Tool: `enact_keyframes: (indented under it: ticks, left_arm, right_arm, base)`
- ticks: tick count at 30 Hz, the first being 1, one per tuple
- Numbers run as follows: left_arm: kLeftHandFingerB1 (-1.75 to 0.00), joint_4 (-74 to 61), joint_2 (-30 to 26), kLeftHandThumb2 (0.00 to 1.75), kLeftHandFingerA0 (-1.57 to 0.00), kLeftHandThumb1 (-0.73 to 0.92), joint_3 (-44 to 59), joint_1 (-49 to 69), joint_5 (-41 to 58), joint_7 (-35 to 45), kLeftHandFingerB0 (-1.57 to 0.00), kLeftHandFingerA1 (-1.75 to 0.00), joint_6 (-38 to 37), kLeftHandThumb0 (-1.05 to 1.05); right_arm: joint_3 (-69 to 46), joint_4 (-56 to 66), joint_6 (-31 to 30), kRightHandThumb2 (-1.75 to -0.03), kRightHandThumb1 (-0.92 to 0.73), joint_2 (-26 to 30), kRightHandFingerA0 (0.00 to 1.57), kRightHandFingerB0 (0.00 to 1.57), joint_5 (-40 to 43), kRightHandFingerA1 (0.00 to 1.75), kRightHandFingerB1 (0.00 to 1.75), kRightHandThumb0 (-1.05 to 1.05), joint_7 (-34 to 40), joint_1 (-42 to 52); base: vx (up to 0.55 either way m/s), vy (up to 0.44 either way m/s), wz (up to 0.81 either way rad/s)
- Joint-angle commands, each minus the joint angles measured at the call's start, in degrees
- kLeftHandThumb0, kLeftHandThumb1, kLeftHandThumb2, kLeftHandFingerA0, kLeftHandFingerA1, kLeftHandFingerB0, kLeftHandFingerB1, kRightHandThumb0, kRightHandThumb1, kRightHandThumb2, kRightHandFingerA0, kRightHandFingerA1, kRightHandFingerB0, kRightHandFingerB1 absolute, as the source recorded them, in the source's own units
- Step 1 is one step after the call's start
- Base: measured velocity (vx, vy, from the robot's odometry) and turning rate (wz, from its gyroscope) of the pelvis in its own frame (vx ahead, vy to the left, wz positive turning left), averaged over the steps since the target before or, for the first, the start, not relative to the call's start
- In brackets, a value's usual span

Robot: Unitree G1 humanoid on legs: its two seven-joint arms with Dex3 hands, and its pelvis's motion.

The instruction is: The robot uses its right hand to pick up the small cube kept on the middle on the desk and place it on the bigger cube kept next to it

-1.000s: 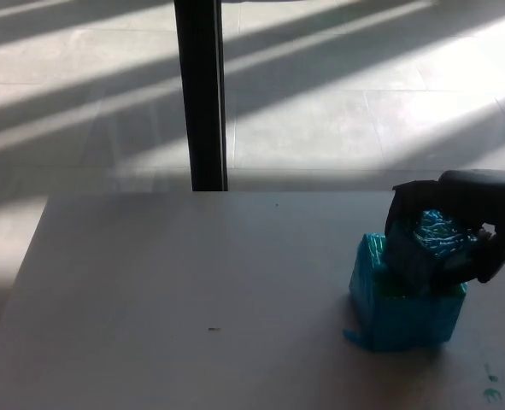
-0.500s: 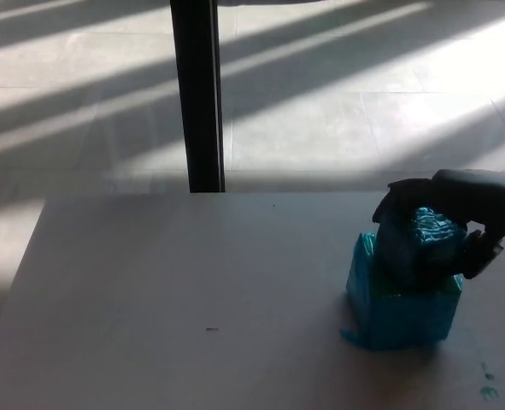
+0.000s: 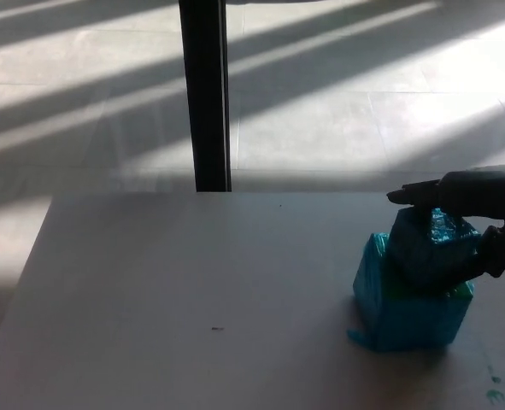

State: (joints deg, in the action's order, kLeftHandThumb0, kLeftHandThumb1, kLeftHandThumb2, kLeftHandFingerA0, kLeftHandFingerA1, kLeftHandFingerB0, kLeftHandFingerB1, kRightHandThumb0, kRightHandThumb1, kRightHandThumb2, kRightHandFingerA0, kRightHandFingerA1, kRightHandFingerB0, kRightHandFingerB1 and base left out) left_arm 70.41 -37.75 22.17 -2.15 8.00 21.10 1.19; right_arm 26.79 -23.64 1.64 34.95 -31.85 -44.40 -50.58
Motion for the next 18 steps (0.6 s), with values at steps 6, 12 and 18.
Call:
enact_keyframes:
  ticks: [6, 12, 18]
  left_arm:
    - [-0.41, 0.2, -1.0, 0.63, -0.45, 0.79, -0.2, 0.2, 0.0, -0.2, -0.39, -0.55, -0.9, -0.84]
    - [-0.40, 0.6, -0.8, 0.64, -0.42, 0.80, -0.9, 0.9, -0.6, -0.3, -0.39, -0.53, -1.7, -0.84]
    - [-0.39, -0.1, -1.1, 0.64, -0.38, 0.78, -1.4, 1.5, -0.7, 0.0, -0.40, -0.51, -1.6, -0.84]
  right_arm:
    - [-1.3, 2.7, -3.1, -0.57, -0.54, 1.1, 0.00, 0.00, -0.6, 0.00, 0.00, -0.94, -3.8, -1.2]
    - [-5.6, 5.9, -3.2, -0.58, -0.56, 2.1, 0.00, 0.00, 0.2, 0.00, 0.00, -0.93, -0.6, 0.2]
    - [-9.2, 6.2, -1.9, -0.57, -0.55, 2.8, 0.00, 0.00, 0.7, 0.00, 0.00, -0.91, 2.2, 1.6]
  base:
    - [0.00, 0.000, 0.00]
    - [0.00, 0.000, 0.00]
    - [0.00, 0.000, 0.00]
